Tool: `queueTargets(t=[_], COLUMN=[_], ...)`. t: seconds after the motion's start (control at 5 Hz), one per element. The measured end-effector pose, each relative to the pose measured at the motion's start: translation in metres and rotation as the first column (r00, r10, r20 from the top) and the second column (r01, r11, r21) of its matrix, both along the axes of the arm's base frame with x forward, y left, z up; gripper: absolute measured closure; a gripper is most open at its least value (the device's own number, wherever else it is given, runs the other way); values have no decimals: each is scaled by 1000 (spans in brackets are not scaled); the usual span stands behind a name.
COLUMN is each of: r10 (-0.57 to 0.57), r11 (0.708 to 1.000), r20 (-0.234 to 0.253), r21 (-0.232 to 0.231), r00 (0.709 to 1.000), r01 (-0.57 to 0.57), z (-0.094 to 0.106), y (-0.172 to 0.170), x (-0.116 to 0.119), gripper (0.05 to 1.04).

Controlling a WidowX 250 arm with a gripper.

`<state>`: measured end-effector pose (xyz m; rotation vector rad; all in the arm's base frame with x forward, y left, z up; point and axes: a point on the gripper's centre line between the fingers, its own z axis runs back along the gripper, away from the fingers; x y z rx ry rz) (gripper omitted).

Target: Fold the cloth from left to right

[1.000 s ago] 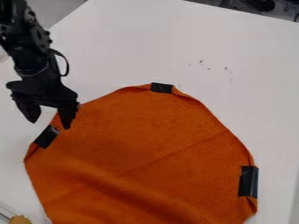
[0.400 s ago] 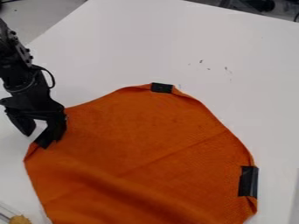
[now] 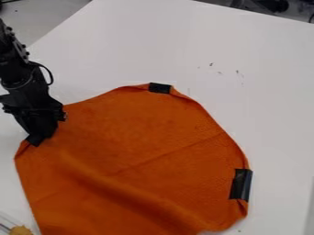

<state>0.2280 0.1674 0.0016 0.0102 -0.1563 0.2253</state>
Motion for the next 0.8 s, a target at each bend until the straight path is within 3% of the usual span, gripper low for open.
queueTargets(t=[0.2,0.4,0.6,0.8], r10=[-43,-117,-203,-249], r11=[999,992,974,956], r20=[14,48,45,2], r21=[9,47,114,160], r00=[999,992,978,969], r01=[43,115,197,245], z=[2,6,30,53], y=[0,6,-5,-39], x=[14,50,90,114], gripper=[881,988,1005,1005])
